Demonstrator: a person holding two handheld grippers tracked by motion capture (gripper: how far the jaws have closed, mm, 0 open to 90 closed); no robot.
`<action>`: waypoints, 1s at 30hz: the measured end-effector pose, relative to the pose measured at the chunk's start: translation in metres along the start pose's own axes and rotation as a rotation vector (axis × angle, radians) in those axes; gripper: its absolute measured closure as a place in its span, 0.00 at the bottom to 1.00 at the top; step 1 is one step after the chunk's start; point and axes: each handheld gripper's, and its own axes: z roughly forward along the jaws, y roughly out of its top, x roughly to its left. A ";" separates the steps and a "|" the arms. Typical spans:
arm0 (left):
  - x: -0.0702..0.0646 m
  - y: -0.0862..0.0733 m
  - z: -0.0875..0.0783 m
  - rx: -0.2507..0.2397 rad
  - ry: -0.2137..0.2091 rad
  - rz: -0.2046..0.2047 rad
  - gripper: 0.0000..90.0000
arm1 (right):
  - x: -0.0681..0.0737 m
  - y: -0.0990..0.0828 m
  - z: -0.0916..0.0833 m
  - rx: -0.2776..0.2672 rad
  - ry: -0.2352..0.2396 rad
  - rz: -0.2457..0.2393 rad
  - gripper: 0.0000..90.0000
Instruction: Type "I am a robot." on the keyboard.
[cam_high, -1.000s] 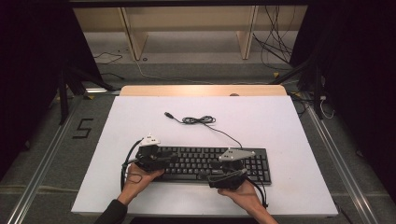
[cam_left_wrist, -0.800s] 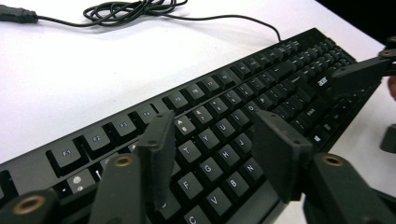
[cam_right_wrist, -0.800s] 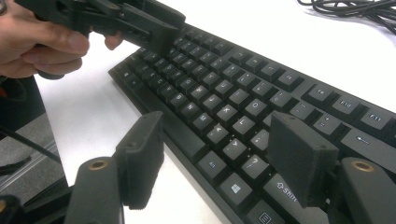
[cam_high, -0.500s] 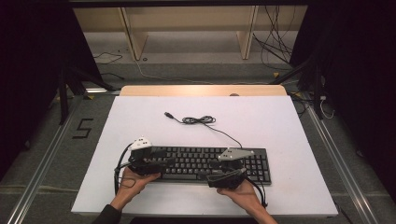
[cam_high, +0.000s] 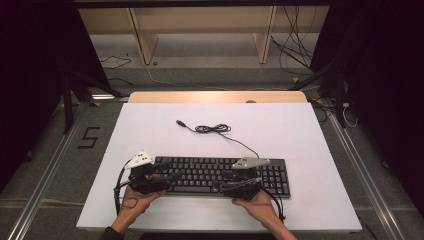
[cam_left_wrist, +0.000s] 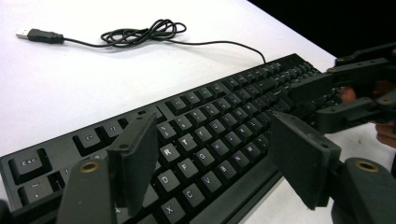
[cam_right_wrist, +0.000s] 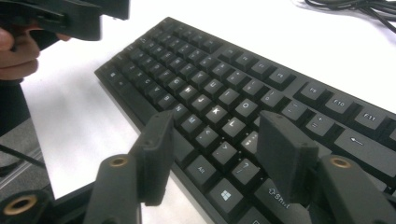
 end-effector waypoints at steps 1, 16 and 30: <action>0.000 -0.001 -0.001 -0.007 -0.001 0.002 0.35 | 0.000 0.000 0.001 0.003 -0.003 0.001 0.57; -0.004 -0.011 -0.021 -0.053 0.007 0.044 0.31 | -0.001 0.000 0.006 0.032 -0.001 -0.017 0.79; -0.004 -0.018 -0.028 -0.048 0.011 0.048 0.29 | -0.002 0.000 0.012 0.054 -0.010 -0.025 0.94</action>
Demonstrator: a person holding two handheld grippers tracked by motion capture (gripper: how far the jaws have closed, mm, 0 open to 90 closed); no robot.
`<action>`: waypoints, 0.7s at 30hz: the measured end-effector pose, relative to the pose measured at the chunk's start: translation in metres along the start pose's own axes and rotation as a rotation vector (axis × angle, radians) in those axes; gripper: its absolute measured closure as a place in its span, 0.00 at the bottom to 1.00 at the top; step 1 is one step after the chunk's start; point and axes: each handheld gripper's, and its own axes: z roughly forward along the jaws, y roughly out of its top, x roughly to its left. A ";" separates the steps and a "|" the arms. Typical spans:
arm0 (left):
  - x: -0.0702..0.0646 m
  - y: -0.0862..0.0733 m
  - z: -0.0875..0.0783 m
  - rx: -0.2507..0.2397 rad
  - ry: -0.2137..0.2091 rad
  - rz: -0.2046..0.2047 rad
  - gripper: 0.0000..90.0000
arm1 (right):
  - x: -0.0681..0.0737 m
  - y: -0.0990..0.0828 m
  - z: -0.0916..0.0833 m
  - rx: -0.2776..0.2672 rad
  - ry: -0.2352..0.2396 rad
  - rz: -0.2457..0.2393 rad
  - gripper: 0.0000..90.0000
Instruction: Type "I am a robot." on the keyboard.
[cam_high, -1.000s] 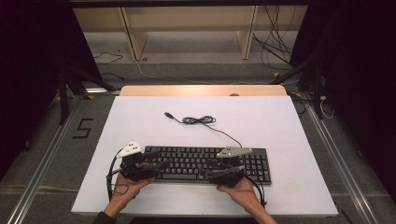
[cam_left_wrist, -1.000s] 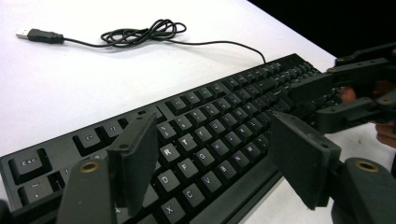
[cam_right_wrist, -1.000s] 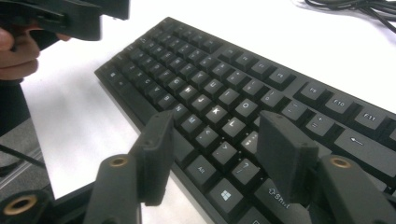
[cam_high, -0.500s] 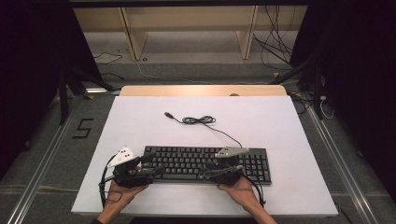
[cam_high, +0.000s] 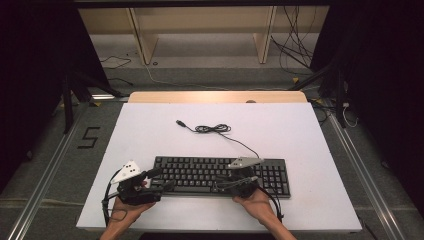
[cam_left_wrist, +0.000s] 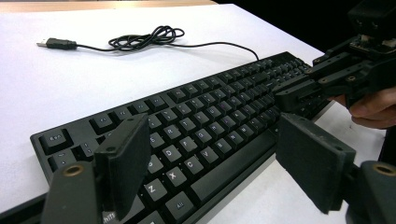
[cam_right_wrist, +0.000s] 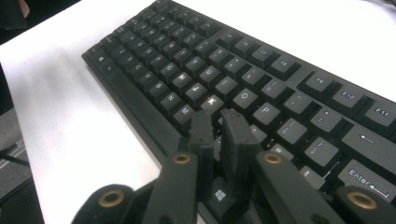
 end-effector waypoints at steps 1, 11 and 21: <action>0.000 0.000 0.000 -0.001 -0.001 -0.002 0.29 | 0.000 0.000 0.000 0.002 -0.002 0.002 0.95; -0.003 -0.004 -0.002 0.003 0.000 0.005 0.29 | -0.002 0.000 0.005 0.021 -0.019 0.004 1.00; -0.004 -0.008 -0.003 0.016 0.004 0.007 0.28 | -0.003 -0.001 0.009 0.046 -0.034 -0.004 1.00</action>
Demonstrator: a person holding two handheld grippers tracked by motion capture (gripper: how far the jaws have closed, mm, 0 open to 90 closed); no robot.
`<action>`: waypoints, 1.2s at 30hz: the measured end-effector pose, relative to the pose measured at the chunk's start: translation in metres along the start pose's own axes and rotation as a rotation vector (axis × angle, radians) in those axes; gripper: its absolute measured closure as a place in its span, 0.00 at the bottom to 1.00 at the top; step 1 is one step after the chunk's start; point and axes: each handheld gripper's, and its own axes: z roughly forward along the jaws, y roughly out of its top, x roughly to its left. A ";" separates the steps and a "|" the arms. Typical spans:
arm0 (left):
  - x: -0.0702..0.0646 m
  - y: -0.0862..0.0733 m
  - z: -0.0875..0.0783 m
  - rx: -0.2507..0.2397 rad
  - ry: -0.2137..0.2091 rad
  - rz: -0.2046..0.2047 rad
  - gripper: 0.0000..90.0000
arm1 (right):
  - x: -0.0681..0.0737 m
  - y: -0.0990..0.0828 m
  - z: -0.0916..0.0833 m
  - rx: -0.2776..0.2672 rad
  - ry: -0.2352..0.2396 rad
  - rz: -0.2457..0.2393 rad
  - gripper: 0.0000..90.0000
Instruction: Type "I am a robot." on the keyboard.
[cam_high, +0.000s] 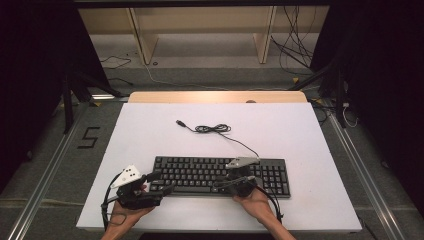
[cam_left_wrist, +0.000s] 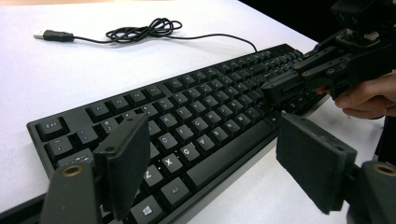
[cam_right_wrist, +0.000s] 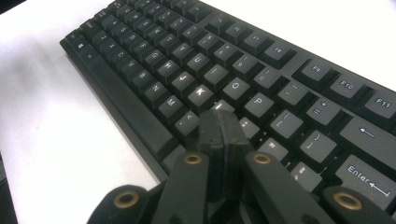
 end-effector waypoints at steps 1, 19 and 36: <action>0.000 0.000 0.000 0.001 -0.002 -0.002 0.28 | 0.000 0.000 0.000 0.000 0.001 0.001 1.00; -0.001 -0.002 0.000 0.007 -0.002 -0.006 0.28 | 0.004 -0.002 0.009 0.024 -0.002 -0.023 1.00; 0.000 -0.004 0.003 0.011 0.004 -0.003 0.28 | 0.005 -0.001 0.003 -0.011 0.014 -0.008 0.94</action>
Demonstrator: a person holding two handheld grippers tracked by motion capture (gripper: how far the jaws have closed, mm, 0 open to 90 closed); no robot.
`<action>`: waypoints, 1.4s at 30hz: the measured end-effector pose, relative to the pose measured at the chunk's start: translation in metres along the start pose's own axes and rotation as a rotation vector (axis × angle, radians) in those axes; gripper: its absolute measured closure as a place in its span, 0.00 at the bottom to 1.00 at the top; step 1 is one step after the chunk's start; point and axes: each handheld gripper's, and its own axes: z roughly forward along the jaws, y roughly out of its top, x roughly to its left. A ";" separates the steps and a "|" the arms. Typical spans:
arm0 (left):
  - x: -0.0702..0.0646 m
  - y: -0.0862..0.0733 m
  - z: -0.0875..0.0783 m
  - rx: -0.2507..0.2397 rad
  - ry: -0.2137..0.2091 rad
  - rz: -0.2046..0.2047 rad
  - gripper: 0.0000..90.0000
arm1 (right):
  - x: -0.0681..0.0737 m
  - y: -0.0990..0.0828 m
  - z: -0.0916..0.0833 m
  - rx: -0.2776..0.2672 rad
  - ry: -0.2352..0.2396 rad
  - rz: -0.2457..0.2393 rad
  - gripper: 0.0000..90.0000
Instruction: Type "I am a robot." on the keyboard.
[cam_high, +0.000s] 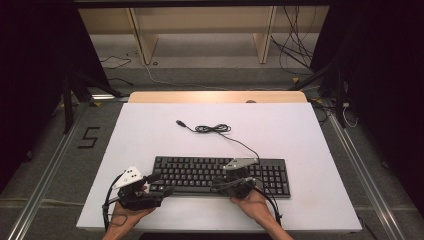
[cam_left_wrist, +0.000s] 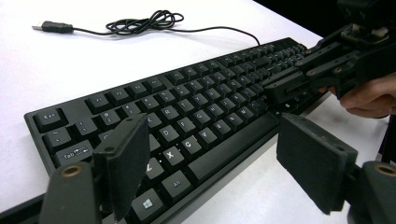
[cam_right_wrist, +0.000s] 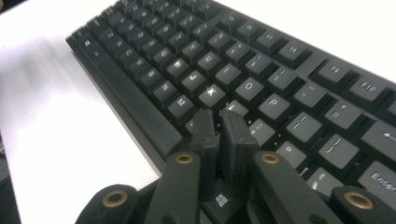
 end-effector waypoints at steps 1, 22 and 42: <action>0.000 0.000 0.000 0.000 0.000 0.000 0.28 | 0.000 0.000 -0.002 -0.008 0.001 0.003 0.93; 0.000 0.000 0.001 0.001 -0.007 -0.010 0.28 | -0.011 -0.003 -0.040 -0.116 0.020 0.057 0.60; 0.001 0.000 0.000 0.003 -0.016 -0.012 0.28 | -0.022 -0.027 -0.084 -0.227 0.024 0.050 0.50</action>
